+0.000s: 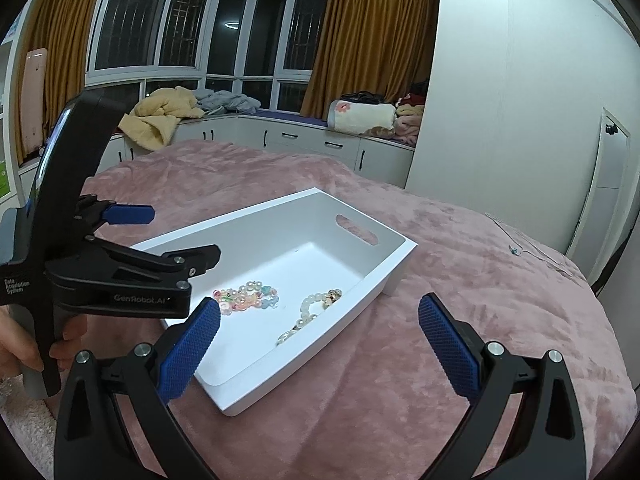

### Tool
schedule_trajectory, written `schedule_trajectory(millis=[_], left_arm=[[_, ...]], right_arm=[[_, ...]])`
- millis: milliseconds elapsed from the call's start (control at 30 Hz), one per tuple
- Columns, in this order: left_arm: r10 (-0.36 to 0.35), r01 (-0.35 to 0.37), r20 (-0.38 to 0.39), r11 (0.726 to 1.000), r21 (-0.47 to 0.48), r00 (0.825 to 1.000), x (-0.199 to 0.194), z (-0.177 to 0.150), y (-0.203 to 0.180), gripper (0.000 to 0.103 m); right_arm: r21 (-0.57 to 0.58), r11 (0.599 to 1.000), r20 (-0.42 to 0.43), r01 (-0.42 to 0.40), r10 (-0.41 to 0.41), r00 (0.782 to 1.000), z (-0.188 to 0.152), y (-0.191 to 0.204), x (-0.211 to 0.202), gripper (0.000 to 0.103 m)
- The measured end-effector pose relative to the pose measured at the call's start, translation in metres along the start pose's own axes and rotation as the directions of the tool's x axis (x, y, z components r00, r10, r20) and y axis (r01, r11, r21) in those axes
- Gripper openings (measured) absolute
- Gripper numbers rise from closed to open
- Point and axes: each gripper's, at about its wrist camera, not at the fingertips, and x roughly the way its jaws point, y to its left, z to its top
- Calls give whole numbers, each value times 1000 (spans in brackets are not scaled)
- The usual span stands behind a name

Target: Organize jewelry

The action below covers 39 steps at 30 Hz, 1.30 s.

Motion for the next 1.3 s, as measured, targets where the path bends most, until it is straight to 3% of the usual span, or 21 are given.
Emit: schedule_trajectory(millis=[600, 1300], left_arm=[[-44, 36, 72, 994, 103, 996, -16, 1, -13, 100], [-48, 38, 65, 988, 151, 997, -16, -1, -16, 100]], right_arm=[[14, 1000, 10, 19, -19, 1000, -2, -5, 2, 98], [15, 999, 0, 45, -45, 999, -5, -11, 4, 98]])
